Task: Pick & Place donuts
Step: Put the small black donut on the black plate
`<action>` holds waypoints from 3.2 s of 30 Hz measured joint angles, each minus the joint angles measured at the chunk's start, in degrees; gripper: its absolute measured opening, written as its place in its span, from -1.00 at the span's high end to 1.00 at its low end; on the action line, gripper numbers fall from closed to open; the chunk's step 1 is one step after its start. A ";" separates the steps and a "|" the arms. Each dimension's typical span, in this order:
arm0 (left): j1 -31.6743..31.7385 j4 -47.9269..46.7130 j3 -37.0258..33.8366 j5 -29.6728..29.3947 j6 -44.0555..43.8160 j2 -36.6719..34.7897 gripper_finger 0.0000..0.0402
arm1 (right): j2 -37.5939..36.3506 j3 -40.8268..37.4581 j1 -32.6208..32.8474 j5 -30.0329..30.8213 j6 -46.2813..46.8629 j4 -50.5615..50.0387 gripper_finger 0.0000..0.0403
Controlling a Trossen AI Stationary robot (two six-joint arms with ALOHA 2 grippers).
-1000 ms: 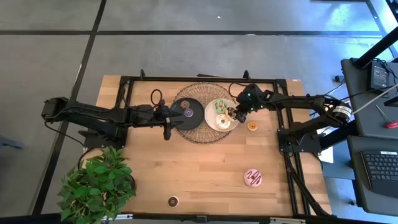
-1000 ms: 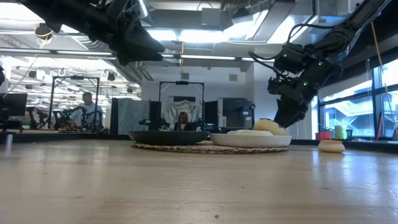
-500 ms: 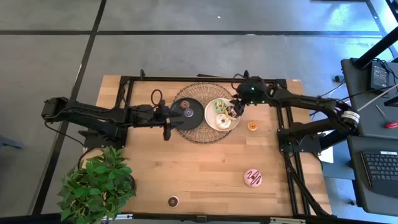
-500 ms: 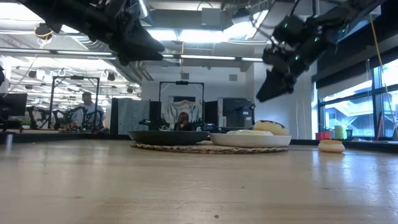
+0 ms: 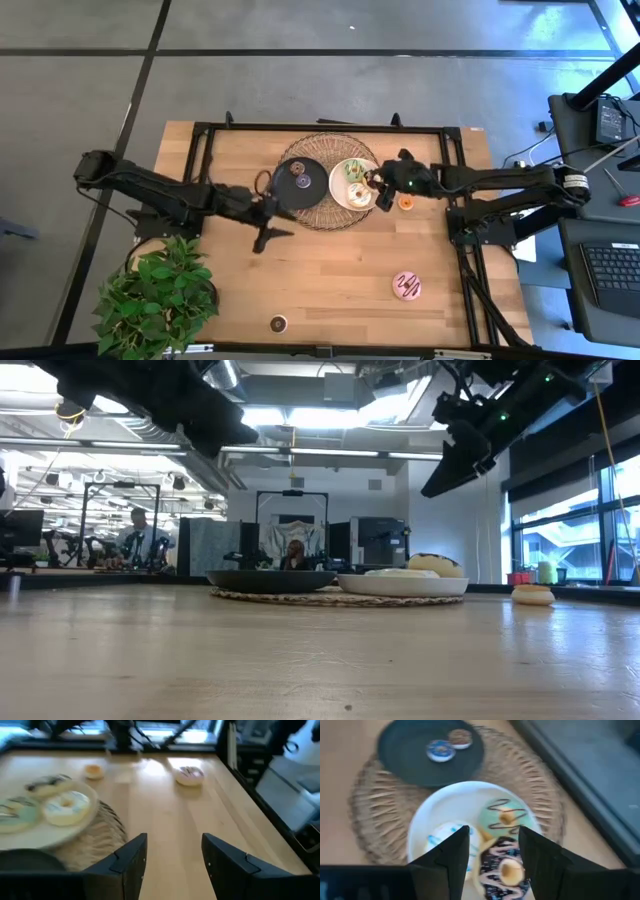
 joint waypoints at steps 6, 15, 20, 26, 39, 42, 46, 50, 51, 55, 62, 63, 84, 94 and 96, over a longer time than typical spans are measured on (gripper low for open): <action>-6.10 -4.81 5.73 -0.18 2.12 11.15 0.08 | 0.97 -0.02 2.35 4.04 2.91 -0.26 0.15; -18.15 -21.96 16.50 2.09 -1.46 22.29 0.08 | 4.31 -0.02 2.32 4.23 4.31 0.00 0.15; -23.68 -21.79 20.49 1.27 -2.40 26.38 0.07 | 6.44 -0.02 2.32 4.26 5.86 0.13 0.15; -27.01 -21.80 24.04 -2.79 -6.75 30.92 0.08 | 9.65 -0.01 2.30 4.22 5.92 1.99 0.14; -31.73 -20.90 28.58 -1.47 -14.24 40.51 0.09 | 12.70 -0.02 2.29 4.22 5.79 4.12 0.14; -32.29 -21.09 28.60 -1.64 -16.99 41.78 0.09 | 12.70 -0.02 2.30 4.21 5.73 5.67 0.14; -32.25 -20.89 28.62 -1.74 -21.02 42.83 0.09 | 12.70 -0.02 2.29 4.21 5.73 5.79 0.14; -32.25 -20.77 28.62 -1.81 -23.73 42.86 0.09 | 12.70 -0.02 2.30 4.19 5.68 5.77 0.14; -32.25 -20.70 28.62 -1.81 -24.15 42.86 0.09 | 12.70 -0.02 2.30 4.19 5.66 5.77 0.14; -32.25 -20.60 28.62 -1.81 -24.17 42.86 0.09 | 12.70 -0.02 2.30 4.17 5.55 5.73 0.14; -32.25 -20.56 28.62 -1.81 -24.96 42.88 0.08 | 12.70 -0.02 2.30 4.15 5.33 5.70 0.14; -32.25 -20.56 28.62 -1.78 -24.55 42.88 0.09 | 12.70 -0.02 2.28 4.15 5.33 5.68 0.14; -30.12 -28.76 28.53 -7.41 -12.91 34.64 0.80 | 12.70 -0.02 2.24 4.17 2.43 5.55 0.14; -18.61 -43.37 28.51 -32.98 -6.04 24.63 0.89 | 12.70 -0.02 2.24 4.17 2.32 5.09 0.14; -14.78 -45.27 28.51 -34.75 -5.10 22.34 0.89 | 12.70 -0.02 2.24 4.16 2.32 5.09 0.14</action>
